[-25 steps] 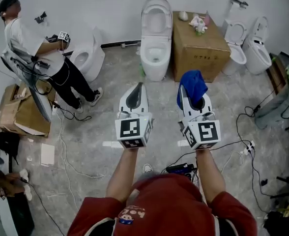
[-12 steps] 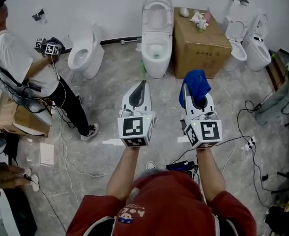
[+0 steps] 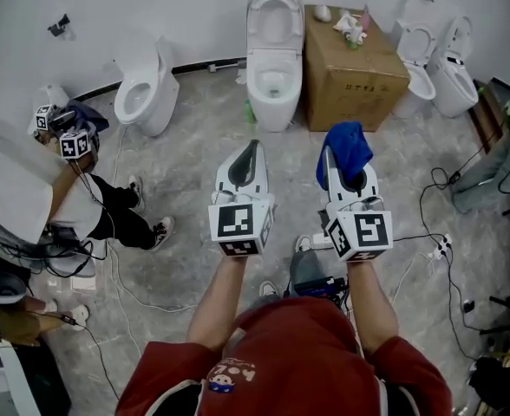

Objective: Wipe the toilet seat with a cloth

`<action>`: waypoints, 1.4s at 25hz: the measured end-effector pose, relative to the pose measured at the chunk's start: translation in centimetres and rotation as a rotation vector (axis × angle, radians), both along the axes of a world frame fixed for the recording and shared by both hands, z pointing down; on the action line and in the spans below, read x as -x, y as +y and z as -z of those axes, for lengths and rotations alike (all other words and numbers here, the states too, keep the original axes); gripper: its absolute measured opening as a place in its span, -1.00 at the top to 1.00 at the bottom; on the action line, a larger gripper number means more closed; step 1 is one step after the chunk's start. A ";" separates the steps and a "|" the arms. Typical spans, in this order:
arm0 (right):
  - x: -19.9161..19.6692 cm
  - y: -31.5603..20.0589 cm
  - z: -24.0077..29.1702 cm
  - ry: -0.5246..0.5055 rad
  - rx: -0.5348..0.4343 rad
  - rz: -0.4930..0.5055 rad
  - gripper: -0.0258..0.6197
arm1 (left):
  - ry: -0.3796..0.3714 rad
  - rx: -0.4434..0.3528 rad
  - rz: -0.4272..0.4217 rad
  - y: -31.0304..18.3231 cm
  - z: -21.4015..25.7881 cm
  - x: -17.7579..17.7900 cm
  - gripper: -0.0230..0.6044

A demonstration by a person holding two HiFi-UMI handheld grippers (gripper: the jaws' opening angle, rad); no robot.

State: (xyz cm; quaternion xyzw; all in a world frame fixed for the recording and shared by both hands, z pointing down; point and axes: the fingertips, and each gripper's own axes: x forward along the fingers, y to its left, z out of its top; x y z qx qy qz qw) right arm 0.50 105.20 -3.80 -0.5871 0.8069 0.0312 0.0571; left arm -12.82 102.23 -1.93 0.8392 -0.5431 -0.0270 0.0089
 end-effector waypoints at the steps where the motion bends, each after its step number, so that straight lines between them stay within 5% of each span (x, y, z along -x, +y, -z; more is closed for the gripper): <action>1: -0.4 -0.8 -0.2 -0.006 0.004 -0.003 0.74 | -0.005 -0.002 0.002 -0.8 -0.2 -0.3 0.87; 9: -4.7 -10.5 -1.7 -0.039 0.031 0.014 0.73 | -0.024 0.018 0.043 -10.3 -1.4 -3.7 0.87; 19: -12.6 -23.6 -1.8 -0.050 0.041 0.056 0.74 | -0.027 -0.025 0.095 -23.0 0.4 -12.2 0.87; 35: -14.6 -38.5 -3.6 -0.024 0.076 0.082 0.73 | -0.023 0.002 0.096 -38.0 -1.2 -15.8 0.87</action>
